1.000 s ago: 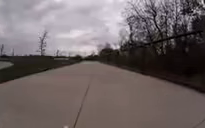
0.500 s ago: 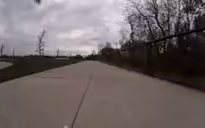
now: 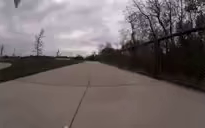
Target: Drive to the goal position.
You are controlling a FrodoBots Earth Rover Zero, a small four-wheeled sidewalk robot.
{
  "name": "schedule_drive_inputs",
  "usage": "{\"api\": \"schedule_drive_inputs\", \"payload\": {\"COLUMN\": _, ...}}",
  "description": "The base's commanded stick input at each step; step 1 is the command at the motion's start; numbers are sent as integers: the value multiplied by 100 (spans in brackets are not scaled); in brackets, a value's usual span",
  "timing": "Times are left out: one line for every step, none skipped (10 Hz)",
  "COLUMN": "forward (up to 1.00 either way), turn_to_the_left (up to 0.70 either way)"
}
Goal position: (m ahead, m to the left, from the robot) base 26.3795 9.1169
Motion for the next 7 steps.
{"api": "schedule_drive_inputs", "payload": {"forward": 100, "turn_to_the_left": 0}}
{"api": "schedule_drive_inputs", "payload": {"forward": 100, "turn_to_the_left": 0}}
{"api": "schedule_drive_inputs", "payload": {"forward": 100, "turn_to_the_left": 0}}
{"api": "schedule_drive_inputs", "payload": {"forward": 74, "turn_to_the_left": 0}}
{"api": "schedule_drive_inputs", "payload": {"forward": 0, "turn_to_the_left": 0}}
{"api": "schedule_drive_inputs", "payload": {"forward": 0, "turn_to_the_left": 0}}
{"api": "schedule_drive_inputs", "payload": {"forward": 0, "turn_to_the_left": 0}}
